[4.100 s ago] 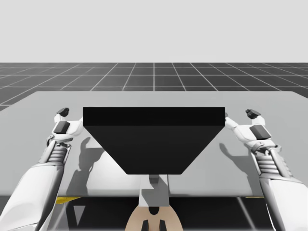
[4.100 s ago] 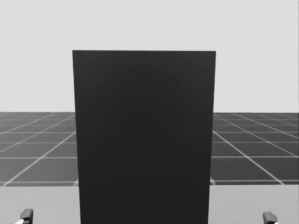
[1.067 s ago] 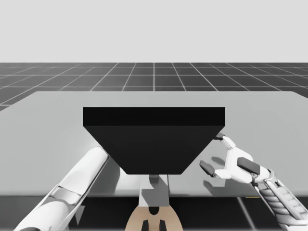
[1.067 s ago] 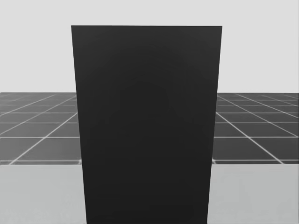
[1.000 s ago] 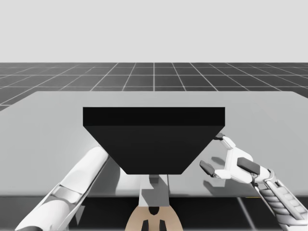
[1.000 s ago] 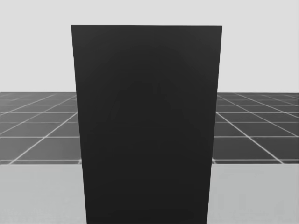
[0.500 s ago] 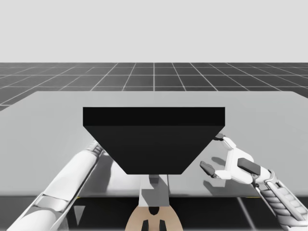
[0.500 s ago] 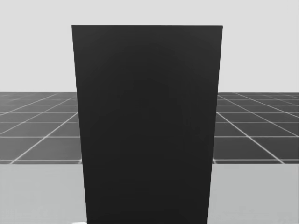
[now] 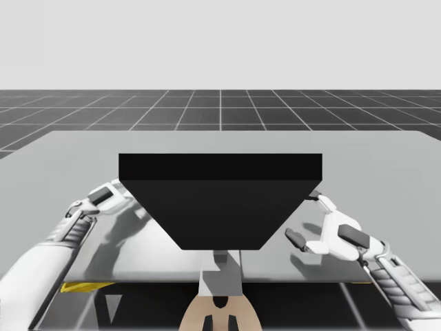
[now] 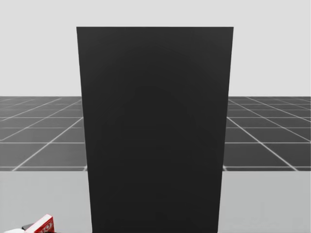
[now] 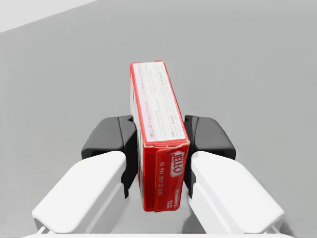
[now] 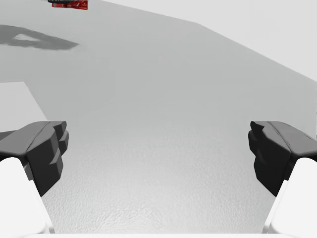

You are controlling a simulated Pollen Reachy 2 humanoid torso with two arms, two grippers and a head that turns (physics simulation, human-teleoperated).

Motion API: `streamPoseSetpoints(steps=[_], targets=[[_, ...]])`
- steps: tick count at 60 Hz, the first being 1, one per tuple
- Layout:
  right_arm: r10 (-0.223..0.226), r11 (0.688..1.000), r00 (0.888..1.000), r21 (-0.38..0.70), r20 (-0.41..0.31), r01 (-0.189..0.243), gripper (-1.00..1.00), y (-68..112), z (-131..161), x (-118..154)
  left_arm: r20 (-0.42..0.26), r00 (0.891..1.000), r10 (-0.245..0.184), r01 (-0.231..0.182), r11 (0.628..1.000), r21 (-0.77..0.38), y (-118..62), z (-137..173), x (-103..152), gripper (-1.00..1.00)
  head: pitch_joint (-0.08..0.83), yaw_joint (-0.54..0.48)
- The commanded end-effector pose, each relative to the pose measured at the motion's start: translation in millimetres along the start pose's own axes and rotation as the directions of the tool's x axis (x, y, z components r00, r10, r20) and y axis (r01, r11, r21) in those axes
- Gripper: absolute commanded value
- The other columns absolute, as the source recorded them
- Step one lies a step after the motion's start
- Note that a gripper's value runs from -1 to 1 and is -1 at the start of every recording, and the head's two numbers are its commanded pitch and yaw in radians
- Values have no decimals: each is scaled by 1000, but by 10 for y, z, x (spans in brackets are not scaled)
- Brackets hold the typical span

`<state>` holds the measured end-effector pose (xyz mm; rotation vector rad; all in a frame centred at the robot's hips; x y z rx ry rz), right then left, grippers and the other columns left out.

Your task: Reach around the screen and pick up the object behind it.

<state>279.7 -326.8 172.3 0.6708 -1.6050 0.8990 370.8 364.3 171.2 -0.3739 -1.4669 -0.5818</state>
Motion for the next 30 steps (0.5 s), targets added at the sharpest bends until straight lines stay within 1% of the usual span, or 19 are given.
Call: streamPoseSetpoints(steps=[1,3,4,7,8,9,10,11,14,18,19,20,22,23,25,26,29,30], targets=[[-8,1000,1000,-13,1,8,-1000,-15,-16,-32,68,997,-38,34,997,63,165,239,262,1000,63,0],[-12,1000,1000,-14,0,12,-1000,-19,-17,-37,73,996,-44,39,997,66,180,254,301,1000,63,0],[-6,1000,1000,-18,0,6,-1000,-27,-17,-46,80,995,-59,53,996,75,205,272,367,1000,62,0],[-9,1000,1000,-17,-2,8,-1000,-31,-16,-52,87,994,-70,63,995,83,231,289,438,1000,62,-1],[-6,1000,1000,-17,-1,6,-1000,-34,-15,-58,98,992,-81,72,993,94,254,307,514,1000,63,-2],[-6,1000,1000,-17,-1,6,-1000,-34,-15,-58,98,992,-81,72,993,94,254,307,514,1000,63,-2],[-5,1000,1000,-17,0,5,-1000,-36,-14,-62,107,991,-83,73,993,98,266,318,565,1000,63,-2],[4,1000,1000,-15,4,-4,-1000,-39,-14,-68,117,989,-95,83,991,105,278,336,641,1000,63,-3],[1,1000,1000,-12,5,-1,-1000,-39,-12,-70,130,986,-106,92,989,113,286,357,719,1000,64,-4],[10,1000,1000,-7,5,-9,-1000,-43,-8,-84,159,980,-122,102,986,128,273,399,858,1000,65,-4],[16,1000,1000,-9,4,-16,-1000,-41,-4,-90,174,976,-129,106,985,134,255,417,921,1000,65,-4],[19,1000,1000,-11,5,-19,-1000,-40,-3,-94,180,975,-130,106,985,135,246,422,940,1000,65,-4],[15,1000,1000,-6,-7,-15,-1000,-41,-2,-99,190,972,-138,112,984,141,229,431,979,1000,65,-4],[13,1000,1000,-5,-22,-13,-1000,-37,3,-107,203,967,-152,123,981,152,201,444,1040,1000,65,-5],[18,1000,999,-5,-27,-18,-1000,-34,4,-113,213,964,-161,128,979,159,181,453,1085,1000,65,-5],[20,1000,999,-4,-32,-20,-1000,-32,4,-119,228,958,-177,140,975,170,151,469,1154,1000,65,-5],[18,1000,999,-8,-38,-19,-1000,-30,4,-124,244,950,-192,149,972,183,122,487,1236,1000,65,-5],[20,1000,999,-9,-42,-20,-1000,-28,5,-127,262,944,-202,154,969,191,92,507,1320,1000,65,-5]])
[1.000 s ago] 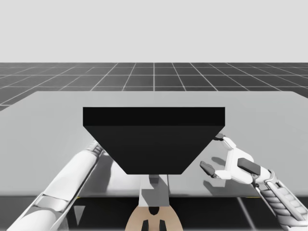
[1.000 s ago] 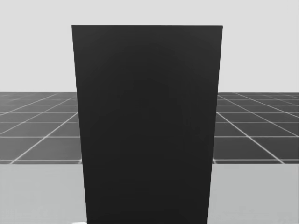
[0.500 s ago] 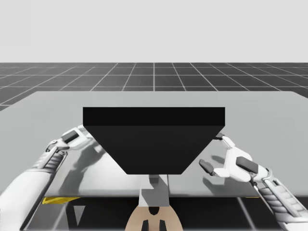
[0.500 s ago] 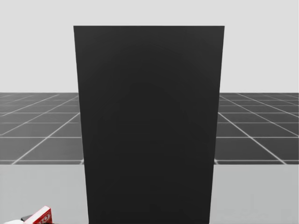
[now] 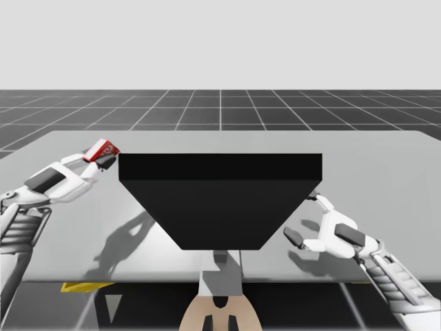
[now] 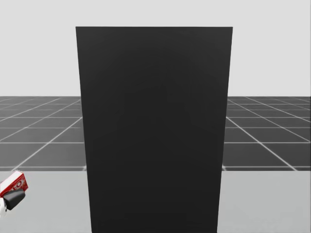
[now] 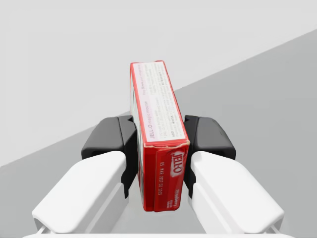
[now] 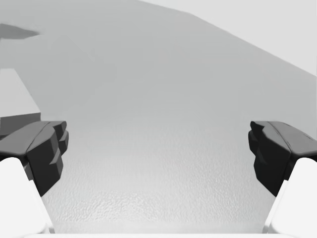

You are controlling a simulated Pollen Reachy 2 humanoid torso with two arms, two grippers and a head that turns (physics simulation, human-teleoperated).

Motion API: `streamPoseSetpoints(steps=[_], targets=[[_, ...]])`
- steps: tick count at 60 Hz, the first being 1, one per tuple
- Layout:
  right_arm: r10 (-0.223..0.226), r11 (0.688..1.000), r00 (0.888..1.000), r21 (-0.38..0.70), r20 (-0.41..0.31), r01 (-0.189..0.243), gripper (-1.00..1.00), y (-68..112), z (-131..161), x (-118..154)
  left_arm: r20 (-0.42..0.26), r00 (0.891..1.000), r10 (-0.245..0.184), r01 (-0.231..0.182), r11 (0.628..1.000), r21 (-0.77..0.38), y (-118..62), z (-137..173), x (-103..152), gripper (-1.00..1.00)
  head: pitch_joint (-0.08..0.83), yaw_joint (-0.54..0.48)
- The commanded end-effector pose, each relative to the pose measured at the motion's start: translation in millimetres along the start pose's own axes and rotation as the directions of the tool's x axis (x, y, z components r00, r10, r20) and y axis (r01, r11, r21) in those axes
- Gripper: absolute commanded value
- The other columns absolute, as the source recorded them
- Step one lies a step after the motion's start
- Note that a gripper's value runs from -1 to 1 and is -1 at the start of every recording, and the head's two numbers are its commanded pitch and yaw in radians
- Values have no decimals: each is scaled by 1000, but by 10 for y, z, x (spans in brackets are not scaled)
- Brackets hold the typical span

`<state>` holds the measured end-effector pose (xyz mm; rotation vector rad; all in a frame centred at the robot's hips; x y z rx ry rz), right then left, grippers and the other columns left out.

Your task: Reach around the screen and pick up the object behind it.

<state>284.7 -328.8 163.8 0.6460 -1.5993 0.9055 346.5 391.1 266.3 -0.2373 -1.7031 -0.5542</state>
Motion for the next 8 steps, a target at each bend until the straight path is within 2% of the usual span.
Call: streamPoseSetpoints(steps=[1,5,8], targets=[[7,1000,1000,-2,-26,-7,-1000,8,8,-33,109,992,-63,58,997,42,-38,10,463,1000,65,-5],[4,1000,999,-7,-32,-4,-1000,7,9,-41,147,985,-88,79,995,65,-65,20,658,1000,65,-5],[27,999,999,-27,-33,-28,-1000,12,12,-54,168,980,-103,92,993,73,-83,27,789,1000,65,-3]])
